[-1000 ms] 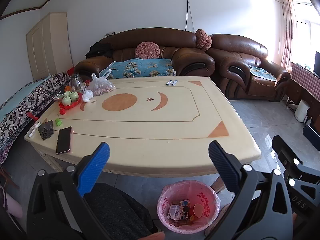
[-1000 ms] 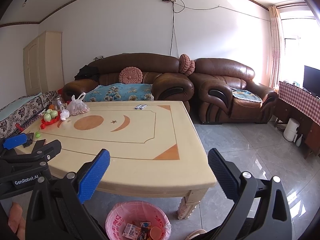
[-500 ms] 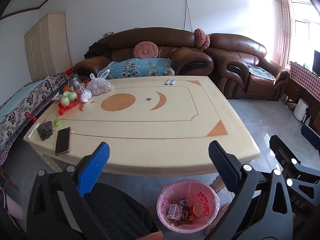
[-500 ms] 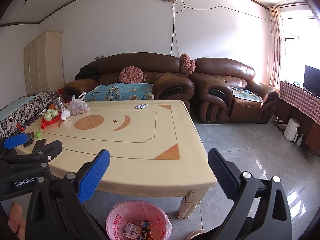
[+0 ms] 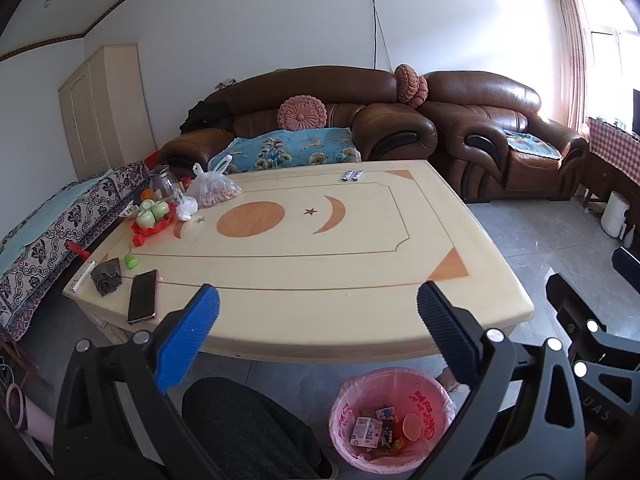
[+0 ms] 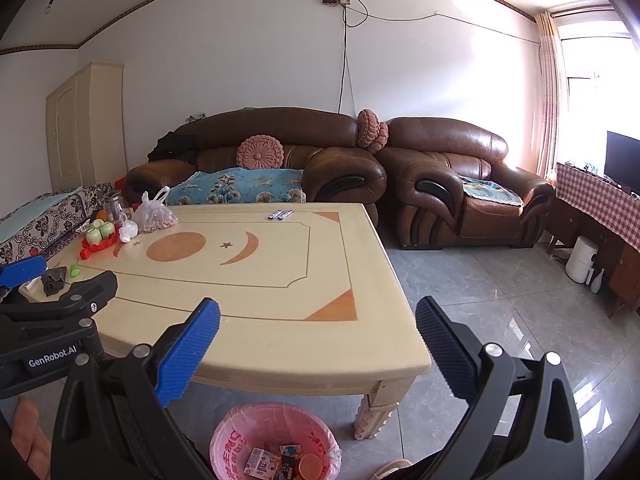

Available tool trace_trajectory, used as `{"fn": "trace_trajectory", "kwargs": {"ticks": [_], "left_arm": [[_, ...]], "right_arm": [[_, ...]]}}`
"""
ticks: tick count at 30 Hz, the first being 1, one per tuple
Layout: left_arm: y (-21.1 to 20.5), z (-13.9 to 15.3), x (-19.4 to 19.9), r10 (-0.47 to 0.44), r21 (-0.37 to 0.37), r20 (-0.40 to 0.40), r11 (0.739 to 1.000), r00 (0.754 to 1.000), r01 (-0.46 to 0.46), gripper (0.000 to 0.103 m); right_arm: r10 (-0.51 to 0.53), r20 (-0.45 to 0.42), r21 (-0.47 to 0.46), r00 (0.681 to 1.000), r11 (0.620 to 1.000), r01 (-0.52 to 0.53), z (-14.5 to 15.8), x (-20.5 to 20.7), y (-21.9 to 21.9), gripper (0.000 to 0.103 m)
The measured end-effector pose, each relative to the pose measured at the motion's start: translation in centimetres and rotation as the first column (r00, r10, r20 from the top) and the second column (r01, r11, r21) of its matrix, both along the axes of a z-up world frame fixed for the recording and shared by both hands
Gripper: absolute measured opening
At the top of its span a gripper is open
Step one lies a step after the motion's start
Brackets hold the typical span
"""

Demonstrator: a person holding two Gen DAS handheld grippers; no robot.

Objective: Collect trash

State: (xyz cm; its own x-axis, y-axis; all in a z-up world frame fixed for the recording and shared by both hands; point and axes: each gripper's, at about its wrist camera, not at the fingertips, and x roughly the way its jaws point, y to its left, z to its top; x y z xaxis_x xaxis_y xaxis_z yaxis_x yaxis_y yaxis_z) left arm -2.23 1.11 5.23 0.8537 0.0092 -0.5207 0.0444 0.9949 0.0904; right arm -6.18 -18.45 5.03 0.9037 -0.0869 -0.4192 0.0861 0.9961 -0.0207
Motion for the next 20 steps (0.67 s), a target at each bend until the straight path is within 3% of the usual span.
{"fn": "trace_trajectory", "kwargs": {"ticks": [5,15,20], "left_arm": [[-0.8,-0.4,0.0,-0.032,0.049,-0.033,0.998,0.999,0.033,0.097],[0.4,-0.3,0.2,-0.063,-0.036,-0.057,0.997,0.996,0.061,0.097],[0.7,-0.3,-0.2,-0.021,-0.052,-0.034,0.998,0.999,0.020,0.097]], "right_arm": [[-0.003,0.006,-0.007,1.000,1.000,0.003,0.1,-0.1,0.0,0.096],[-0.015,0.013,-0.003,1.000,1.000,0.015,0.3,-0.3,-0.3,0.096],[-0.004,0.010,0.013,1.000,1.000,0.003,0.6,-0.4,-0.4,0.096]]}}
